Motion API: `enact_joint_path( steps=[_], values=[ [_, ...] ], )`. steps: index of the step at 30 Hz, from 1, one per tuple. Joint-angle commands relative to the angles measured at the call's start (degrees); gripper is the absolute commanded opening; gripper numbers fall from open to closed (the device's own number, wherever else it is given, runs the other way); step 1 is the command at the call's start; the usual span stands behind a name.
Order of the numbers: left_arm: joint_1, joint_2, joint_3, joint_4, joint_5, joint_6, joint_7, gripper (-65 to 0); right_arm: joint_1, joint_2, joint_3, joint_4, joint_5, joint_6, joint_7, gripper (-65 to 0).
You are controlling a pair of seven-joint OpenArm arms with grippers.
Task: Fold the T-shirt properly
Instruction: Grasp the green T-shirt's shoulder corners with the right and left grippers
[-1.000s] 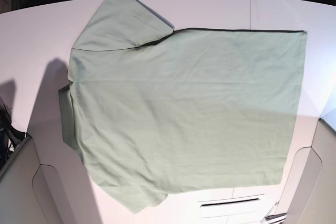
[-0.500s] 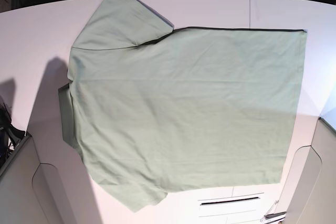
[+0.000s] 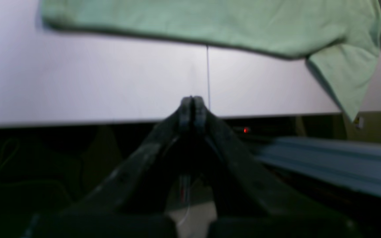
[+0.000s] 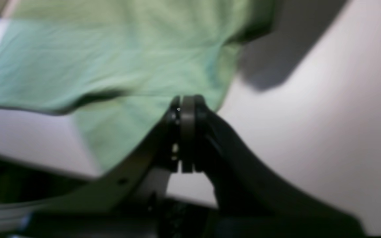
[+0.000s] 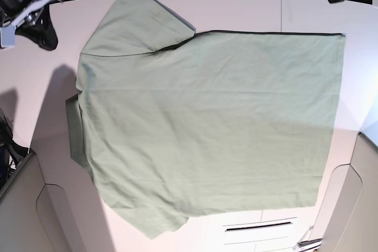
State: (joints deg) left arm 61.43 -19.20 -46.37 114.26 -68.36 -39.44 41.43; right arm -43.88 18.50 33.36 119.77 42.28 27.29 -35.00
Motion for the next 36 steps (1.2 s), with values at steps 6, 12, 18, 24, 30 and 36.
enact_joint_path(
  steps=[6,12,18,24,30,36],
  values=[
    [-1.9,-0.3,-0.5,0.7,-3.9,-0.6,1.5,-36.7,5.7,-4.4,0.4,-1.9,-7.6,-0.6,1.1,-35.5],
    [-2.6,-0.3,-0.5,0.7,-4.5,-0.6,1.7,-36.5,12.0,-5.7,0.4,-6.1,-7.5,-5.0,-0.3,-35.5],
    [-5.4,-0.3,-0.5,0.6,-5.1,-0.6,4.9,-36.6,23.1,-5.7,0.2,-19.8,-2.7,-3.4,-7.1,-35.5],
    [-5.6,-0.3,-0.5,0.7,-5.1,-0.6,5.1,-36.6,27.4,-5.7,-3.3,-31.0,0.8,-1.5,-10.6,-35.5],
    [-5.6,-0.3,-0.5,0.6,-5.1,-0.6,5.1,-36.5,27.4,-5.7,-10.3,-34.8,0.8,-1.5,-12.0,-35.5],
    [-5.6,-0.3,-0.5,0.6,-5.1,-0.6,5.1,-36.5,27.5,-5.7,-13.3,-34.6,0.8,0.1,-13.3,-35.8]
  ],
)
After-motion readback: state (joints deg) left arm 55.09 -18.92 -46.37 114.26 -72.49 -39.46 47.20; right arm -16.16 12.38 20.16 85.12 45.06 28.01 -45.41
